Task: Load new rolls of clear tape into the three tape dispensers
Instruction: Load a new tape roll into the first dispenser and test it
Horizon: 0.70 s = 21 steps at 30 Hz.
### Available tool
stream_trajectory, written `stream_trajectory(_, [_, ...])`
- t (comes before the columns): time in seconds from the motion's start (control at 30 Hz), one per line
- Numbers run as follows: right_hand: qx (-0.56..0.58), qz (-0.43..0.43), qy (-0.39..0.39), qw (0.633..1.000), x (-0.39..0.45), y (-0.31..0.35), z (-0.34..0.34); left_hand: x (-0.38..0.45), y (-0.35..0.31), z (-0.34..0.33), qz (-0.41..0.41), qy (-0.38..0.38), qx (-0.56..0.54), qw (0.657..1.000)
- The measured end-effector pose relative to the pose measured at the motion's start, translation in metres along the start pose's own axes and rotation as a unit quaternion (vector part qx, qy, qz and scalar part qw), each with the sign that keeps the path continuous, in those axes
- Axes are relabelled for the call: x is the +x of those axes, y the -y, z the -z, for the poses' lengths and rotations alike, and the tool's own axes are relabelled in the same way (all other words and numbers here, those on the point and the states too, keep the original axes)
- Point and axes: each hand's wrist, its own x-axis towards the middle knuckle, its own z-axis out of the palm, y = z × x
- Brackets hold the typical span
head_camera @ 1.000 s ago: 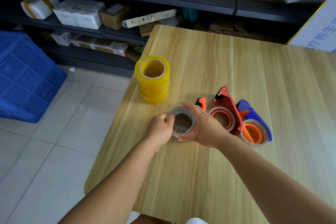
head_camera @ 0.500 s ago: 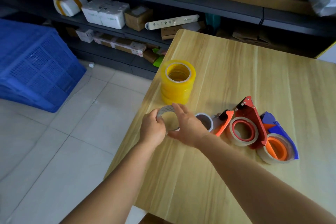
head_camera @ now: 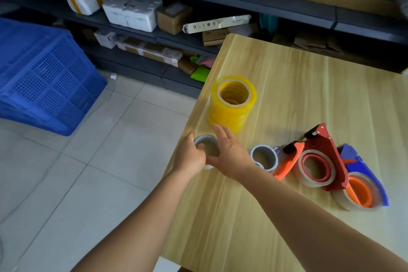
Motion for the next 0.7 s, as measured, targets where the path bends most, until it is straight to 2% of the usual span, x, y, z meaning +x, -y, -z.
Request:
stream_trajectory(0.17, [0.018,0.029,-0.193,0.981,0.007,0.001,0.029,0.013,-0.035,0.004,-0.077,-0.022,-0.039,0.996])
stream_trajectory(0.27, [0.009,0.010,-0.253,0.967,0.018,-0.005,0.049,0.022,-0.061,0.005,-0.143,-0.014,-0.062,0.988])
stream_trajectory(0.33, [0.017,-0.025,-0.240,0.970,0.027,-0.011,0.060,0.030,-0.075,0.004,-0.141,-0.008,-0.049,0.989])
stream_trajectory(0.53, [0.052,-0.107,-0.134,0.984,0.050,-0.025,0.077,0.046,-0.096,0.000,-0.074,-0.026,0.001,0.997])
stream_trajectory(0.7, [0.057,-0.108,-0.134,0.983,0.056,-0.024,0.078,0.052,-0.108,-0.003,-0.044,-0.060,0.014,0.997])
